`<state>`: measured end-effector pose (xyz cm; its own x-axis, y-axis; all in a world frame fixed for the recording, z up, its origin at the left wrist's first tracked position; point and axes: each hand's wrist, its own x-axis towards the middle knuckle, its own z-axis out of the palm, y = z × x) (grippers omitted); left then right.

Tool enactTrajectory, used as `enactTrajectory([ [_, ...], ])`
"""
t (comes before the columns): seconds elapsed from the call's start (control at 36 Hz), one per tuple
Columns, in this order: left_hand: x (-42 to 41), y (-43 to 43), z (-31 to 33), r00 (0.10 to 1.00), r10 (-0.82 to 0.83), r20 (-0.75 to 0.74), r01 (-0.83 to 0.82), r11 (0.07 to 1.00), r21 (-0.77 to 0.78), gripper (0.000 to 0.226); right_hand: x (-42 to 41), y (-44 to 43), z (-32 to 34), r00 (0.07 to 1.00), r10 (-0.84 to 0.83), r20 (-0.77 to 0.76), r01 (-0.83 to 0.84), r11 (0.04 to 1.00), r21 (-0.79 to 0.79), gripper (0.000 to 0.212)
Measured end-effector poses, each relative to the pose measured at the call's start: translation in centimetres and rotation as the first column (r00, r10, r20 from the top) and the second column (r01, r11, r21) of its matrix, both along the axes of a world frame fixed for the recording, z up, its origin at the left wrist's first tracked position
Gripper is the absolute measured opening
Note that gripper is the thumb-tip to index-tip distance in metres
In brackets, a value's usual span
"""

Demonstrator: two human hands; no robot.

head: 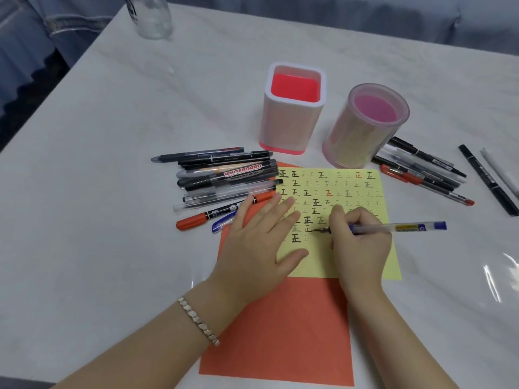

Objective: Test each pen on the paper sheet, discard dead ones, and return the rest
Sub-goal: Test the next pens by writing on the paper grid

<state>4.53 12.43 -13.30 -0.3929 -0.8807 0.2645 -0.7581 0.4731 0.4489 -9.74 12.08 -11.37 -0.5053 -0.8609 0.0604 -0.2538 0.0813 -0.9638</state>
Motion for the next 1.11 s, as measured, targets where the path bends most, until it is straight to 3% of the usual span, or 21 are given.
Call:
enactTrajectory([
  [0.17, 2.7, 0.3, 1.4, 0.984, 0.178, 0.030, -0.170, 0.970, -0.172, 0.028, -1.1, 0.8, 0.6, 0.995, 0.093, 0.033, -0.095, 0.995, 0.037, 0.033],
  [0.28, 4.9, -0.1, 1.4, 0.952, 0.278, 0.132, -0.263, 0.957, -0.122, 0.027, -1.5, 1.4, 1.3, 0.992, 0.127, 0.025, -0.128, 0.990, 0.050, 0.033],
  [0.53, 5.5, -0.2, 1.6, 0.952, 0.223, 0.208, -0.220, 0.975, -0.037, 0.036, -1.9, 2.0, 2.5, 0.974, 0.198, 0.107, -0.205, 0.977, 0.061, 0.028],
  [0.58, 4.5, 0.1, 2.4, 0.967, 0.224, 0.122, -0.232, 0.971, 0.054, 0.034, -2.0, 2.1, 3.0, 0.963, 0.226, 0.144, -0.237, 0.970, 0.058, 0.022],
  [0.67, 2.9, 1.0, 4.6, 0.961, 0.227, -0.157, -0.179, 0.946, 0.270, 0.019, -2.1, 2.3, 3.6, 0.930, 0.245, 0.276, -0.267, 0.962, 0.046, 0.027],
  [0.75, 1.3, 1.7, 6.4, 0.887, 0.266, -0.377, -0.099, 0.907, 0.409, 0.023, -2.4, 2.5, 4.2, 0.871, 0.274, 0.407, -0.314, 0.949, 0.035, 0.061],
  [0.81, 0.5, 1.8, 7.2, 0.802, 0.326, -0.500, -0.048, 0.871, 0.489, 0.022, -2.4, 2.8, 5.0, 0.833, 0.275, 0.480, -0.312, 0.950, -0.001, 0.061],
  [0.94, -0.7, 2.0, 8.3, 0.672, 0.353, -0.650, 0.087, 0.835, 0.543, 0.025, -2.8, 3.1, 6.6, 0.786, 0.261, 0.561, -0.268, 0.961, -0.072, 0.054],
  [1.11, -1.0, 2.1, 8.7, 0.633, 0.371, -0.680, 0.117, 0.822, 0.557, 0.024, -3.4, 3.6, 7.1, 0.794, 0.285, 0.537, -0.267, 0.957, -0.113, 0.051],
])
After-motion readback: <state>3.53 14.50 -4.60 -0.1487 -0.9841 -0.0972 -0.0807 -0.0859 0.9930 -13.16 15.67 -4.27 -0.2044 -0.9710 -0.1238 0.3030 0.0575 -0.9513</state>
